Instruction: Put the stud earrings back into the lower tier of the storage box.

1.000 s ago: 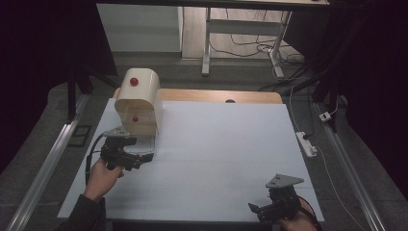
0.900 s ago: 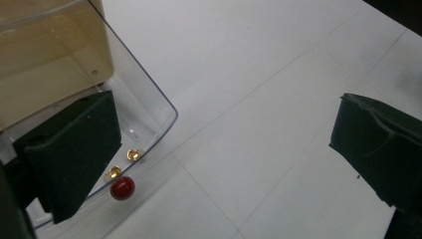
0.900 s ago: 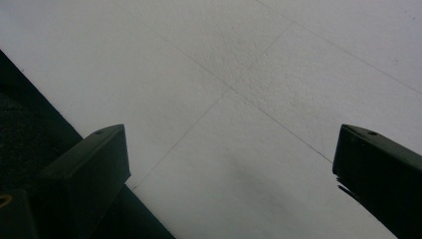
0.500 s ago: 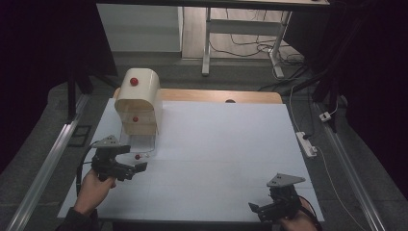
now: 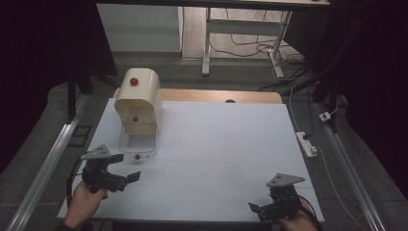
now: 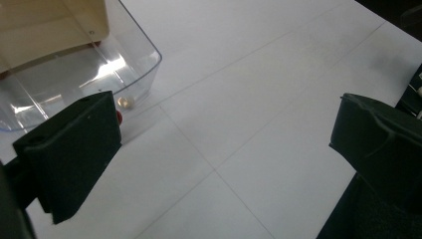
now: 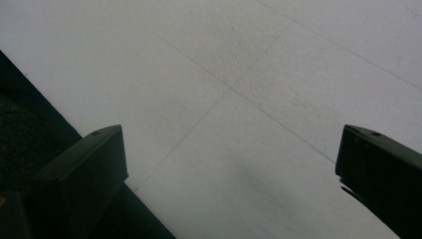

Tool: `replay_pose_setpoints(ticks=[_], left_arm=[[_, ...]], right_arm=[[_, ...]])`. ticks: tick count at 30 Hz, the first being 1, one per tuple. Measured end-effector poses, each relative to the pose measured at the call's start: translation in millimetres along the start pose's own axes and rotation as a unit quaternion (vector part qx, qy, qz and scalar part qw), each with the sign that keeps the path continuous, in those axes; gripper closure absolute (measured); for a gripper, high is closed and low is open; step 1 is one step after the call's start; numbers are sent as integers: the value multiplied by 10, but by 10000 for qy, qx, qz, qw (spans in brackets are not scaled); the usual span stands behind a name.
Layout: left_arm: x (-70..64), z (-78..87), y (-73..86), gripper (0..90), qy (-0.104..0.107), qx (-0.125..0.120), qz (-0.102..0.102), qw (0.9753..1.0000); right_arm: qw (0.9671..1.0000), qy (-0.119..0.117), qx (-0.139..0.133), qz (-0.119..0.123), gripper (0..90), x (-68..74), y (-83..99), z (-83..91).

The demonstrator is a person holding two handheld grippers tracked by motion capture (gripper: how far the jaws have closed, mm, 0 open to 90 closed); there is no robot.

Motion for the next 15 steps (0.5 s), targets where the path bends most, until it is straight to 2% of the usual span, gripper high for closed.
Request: replay_pose_setpoints(ticks=[5, 15], left_arm=[[-4, 64, 97, 0, -106, -50, -5, 9999], [42, 202, 254, 0, -83, -120, 261, 9996]], right_arm=[[10000, 2, 2, -2, 0, 1, 0, -1], [10000, 7, 4, -11, 0, -4, -1, -1]])
Point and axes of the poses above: each handheld gripper's, and its own axes: z roughly backward along the jaws, y roughly out of its underside, x roughly to its left, the point moved 10 cm from there along -z, roughly forward along the jaws, and after that the axes turned 6 degrees about z, right-handed, at the moved point
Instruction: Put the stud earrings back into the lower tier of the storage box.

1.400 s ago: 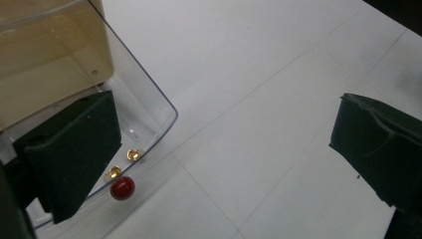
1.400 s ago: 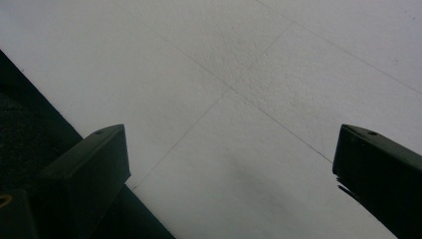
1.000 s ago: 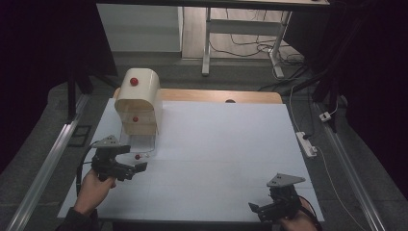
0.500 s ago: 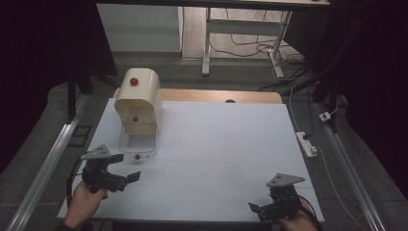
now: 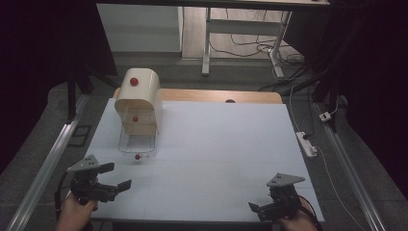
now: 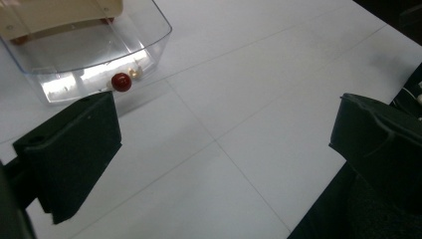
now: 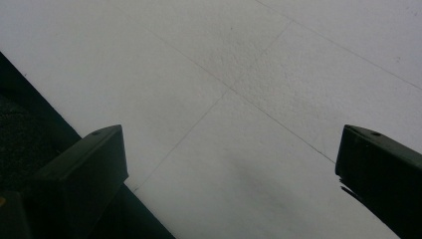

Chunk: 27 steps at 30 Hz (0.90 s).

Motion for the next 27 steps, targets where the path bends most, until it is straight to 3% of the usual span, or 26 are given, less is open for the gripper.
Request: replay_pose_setpoints(ticks=[14, 23, 27], left_arm=[[72, 147, 184, 0, -98, -5, 225, 9997], [102, 202, 268, 0, -204, 44, 214, 9996], [112, 243, 281, 0, -174, -44, 274, 9995]], right_arm=[[10000, 12, 7, 5, 0, 0, -1, -4], [10000, 25, 7, 6, 0, -2, 0, -3], [10000, 19, 5, 0, 0, -2, -2, -5]])
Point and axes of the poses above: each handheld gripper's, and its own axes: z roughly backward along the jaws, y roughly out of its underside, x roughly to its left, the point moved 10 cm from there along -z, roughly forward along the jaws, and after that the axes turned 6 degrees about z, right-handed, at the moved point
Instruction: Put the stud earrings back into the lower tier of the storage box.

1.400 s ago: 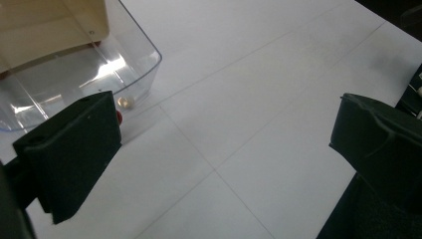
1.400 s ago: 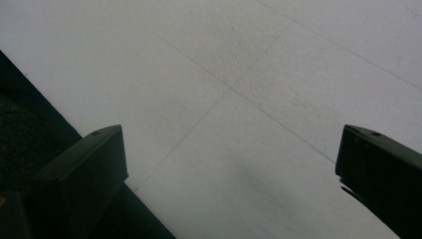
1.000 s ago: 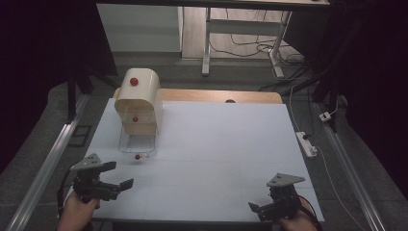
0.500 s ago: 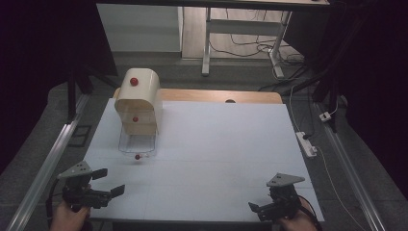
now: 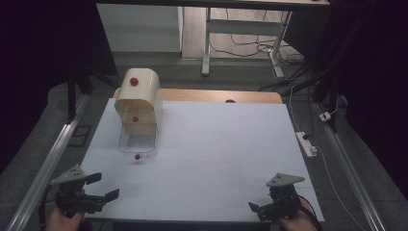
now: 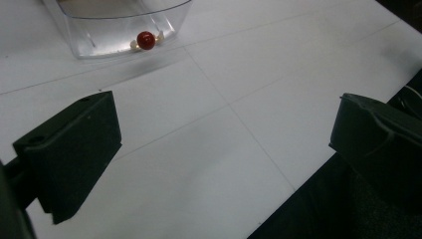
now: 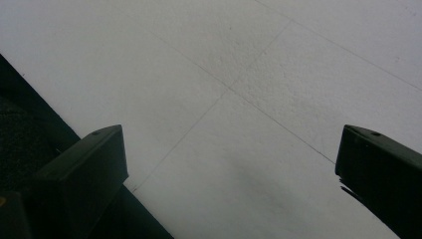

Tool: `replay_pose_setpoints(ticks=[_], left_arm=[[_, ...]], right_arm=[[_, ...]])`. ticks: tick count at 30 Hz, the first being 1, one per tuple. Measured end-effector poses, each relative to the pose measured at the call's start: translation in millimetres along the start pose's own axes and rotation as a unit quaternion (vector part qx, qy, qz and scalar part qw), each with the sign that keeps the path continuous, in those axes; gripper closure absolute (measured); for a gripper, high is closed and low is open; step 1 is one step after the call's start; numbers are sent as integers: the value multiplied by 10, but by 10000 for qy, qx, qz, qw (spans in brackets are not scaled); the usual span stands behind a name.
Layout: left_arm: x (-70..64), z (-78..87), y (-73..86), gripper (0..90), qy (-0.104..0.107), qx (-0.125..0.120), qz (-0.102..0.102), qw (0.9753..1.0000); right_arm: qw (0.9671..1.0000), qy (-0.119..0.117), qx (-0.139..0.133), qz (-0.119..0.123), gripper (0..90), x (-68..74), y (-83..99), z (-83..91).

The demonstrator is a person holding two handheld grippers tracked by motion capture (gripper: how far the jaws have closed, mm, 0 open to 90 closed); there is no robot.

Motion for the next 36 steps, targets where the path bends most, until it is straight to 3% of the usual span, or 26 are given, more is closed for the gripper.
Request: replay_pose_setpoints(ticks=[10, 22, 36], left_arm=[[75, 112, 59, 0, -176, -31, 68, 9998], [89, 154, 164, 0, -463, 287, -79, 9985], [71, 183, 275, 0, -368, 653, 12, 9972]], right_arm=[[10000, 17, 12, -6, 0, -9, 2, -2], [10000, 19, 38, -21, 0, -15, 8, -4], [9998, 77, 155, 9, 3, -16, 24, -28]])
Point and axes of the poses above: each handheld gripper's, and its own axes: z roughly backward along the jaws, y roughly out of its underside, x roughly to its left, the point moved 10 cm from there along -z, roughly forward along the jaws, and after that the axes turned 6 degrees about z, right-handed, at the moved point
